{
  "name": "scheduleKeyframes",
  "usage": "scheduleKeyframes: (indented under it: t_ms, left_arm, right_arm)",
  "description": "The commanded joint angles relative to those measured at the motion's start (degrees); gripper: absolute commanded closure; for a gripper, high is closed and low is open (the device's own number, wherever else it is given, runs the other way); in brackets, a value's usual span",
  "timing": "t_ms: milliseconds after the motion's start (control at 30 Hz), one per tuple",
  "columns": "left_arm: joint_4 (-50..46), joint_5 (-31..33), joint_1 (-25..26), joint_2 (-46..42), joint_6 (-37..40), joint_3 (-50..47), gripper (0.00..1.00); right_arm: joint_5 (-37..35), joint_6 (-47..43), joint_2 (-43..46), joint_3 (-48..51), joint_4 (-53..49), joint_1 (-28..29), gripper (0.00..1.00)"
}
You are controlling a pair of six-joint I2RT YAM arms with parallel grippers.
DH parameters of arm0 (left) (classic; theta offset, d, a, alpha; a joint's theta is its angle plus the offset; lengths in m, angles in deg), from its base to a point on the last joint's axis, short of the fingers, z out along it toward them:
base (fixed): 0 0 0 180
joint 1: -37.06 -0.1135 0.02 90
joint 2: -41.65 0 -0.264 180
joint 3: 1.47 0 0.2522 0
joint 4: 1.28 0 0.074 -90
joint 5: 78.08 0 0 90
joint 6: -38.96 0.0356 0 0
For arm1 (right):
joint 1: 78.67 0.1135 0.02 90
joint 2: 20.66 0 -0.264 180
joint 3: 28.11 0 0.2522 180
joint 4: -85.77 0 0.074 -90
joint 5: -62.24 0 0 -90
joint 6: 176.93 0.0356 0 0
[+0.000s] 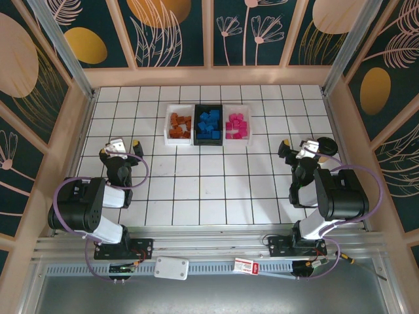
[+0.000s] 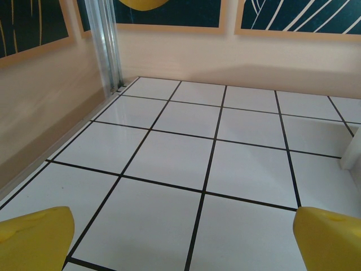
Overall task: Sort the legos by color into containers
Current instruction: Reset both arms
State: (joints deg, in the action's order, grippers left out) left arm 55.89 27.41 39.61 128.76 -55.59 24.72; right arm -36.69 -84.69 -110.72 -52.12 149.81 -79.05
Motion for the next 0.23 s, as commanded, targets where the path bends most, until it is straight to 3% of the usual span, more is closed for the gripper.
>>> scheduleKeyframes:
  t_ms: [0,200]
  left_arm:
    - [3.16,0.21,-0.52,-0.10,-0.99,0.48,0.01]
    - [3.16,0.17,-0.55,-0.10,-0.98,0.49,0.01]
  right_arm:
    - [-1.31,0.23,-0.05,-0.43,2.71,0.26,0.01]
    - [-1.27,0.21,-0.11,-0.39,2.87,0.35,0.01]
